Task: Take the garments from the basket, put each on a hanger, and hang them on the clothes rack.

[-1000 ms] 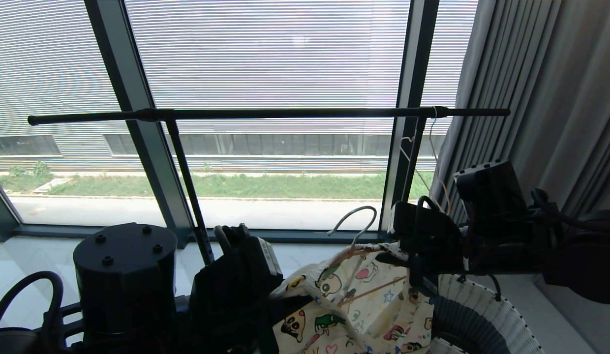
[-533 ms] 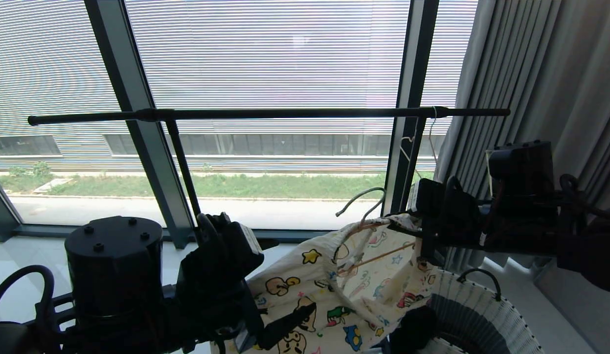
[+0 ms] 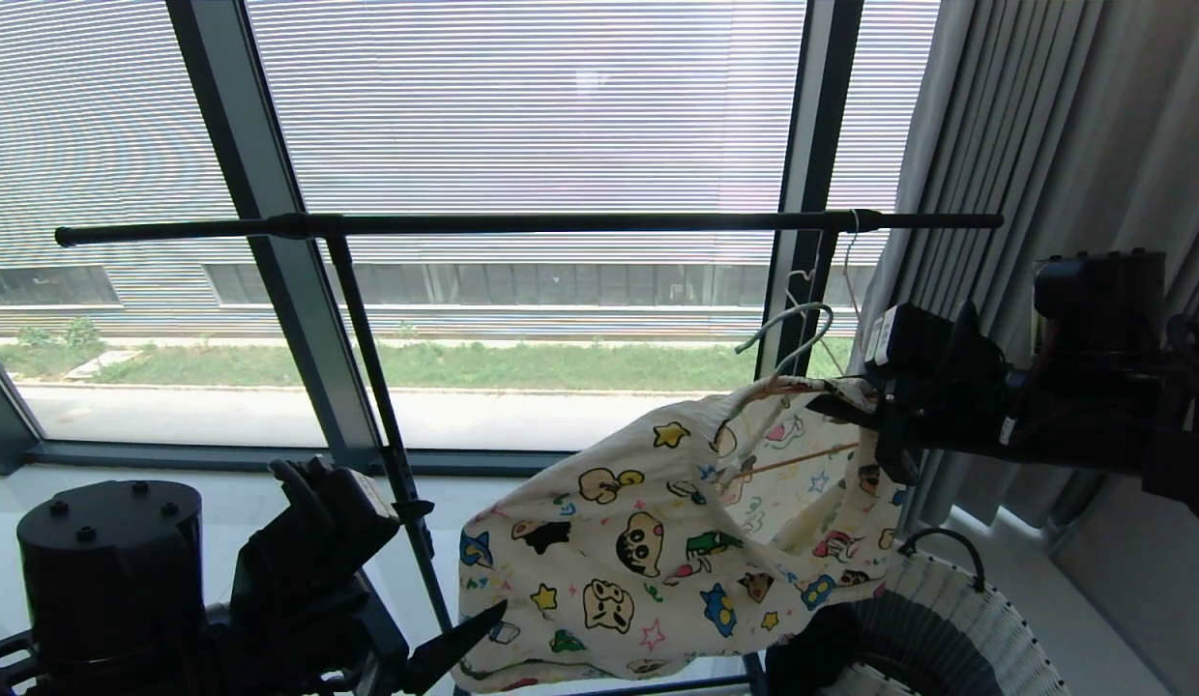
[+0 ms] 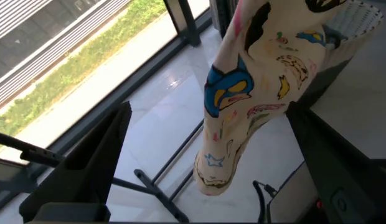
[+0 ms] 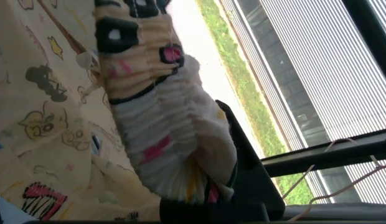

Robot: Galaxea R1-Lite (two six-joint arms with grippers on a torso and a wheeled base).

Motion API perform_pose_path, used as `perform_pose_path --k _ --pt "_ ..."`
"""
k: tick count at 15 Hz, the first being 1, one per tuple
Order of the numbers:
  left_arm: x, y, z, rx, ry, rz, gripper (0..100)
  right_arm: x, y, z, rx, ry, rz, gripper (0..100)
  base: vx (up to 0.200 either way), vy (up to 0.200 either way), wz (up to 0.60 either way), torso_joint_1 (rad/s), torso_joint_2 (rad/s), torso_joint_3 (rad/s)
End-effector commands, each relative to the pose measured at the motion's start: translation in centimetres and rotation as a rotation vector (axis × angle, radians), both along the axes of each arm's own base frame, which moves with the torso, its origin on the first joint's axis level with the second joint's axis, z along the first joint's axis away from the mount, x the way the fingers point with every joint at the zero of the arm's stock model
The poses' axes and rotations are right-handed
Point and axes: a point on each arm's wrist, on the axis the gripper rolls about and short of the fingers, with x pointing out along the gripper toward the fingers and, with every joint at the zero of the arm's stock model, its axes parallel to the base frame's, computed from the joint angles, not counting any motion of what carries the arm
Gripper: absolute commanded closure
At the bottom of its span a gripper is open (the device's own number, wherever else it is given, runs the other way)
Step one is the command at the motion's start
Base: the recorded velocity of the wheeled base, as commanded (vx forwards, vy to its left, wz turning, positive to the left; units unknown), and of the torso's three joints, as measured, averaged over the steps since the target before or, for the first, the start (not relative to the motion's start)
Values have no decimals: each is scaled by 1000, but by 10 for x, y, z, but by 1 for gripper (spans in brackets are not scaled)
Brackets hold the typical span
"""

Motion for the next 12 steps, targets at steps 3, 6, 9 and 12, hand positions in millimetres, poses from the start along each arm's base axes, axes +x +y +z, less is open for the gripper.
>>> perform_pose_path --k 3,6,9,12 --pt "6 5 -9 10 45 30 0 -11 -3 13 36 -18 2 100 0 0 0 0 0 0" --pt "14 2 -10 6 34 34 100 -18 -1 16 49 -14 19 100 0 0 0 0 0 0" --pt "21 11 -20 24 71 91 100 -21 -2 17 58 -6 14 100 0 0 0 0 0 0" --pt "27 19 -23 53 70 171 100 -22 -2 17 67 2 6 100 0 0 0 0 0 0"
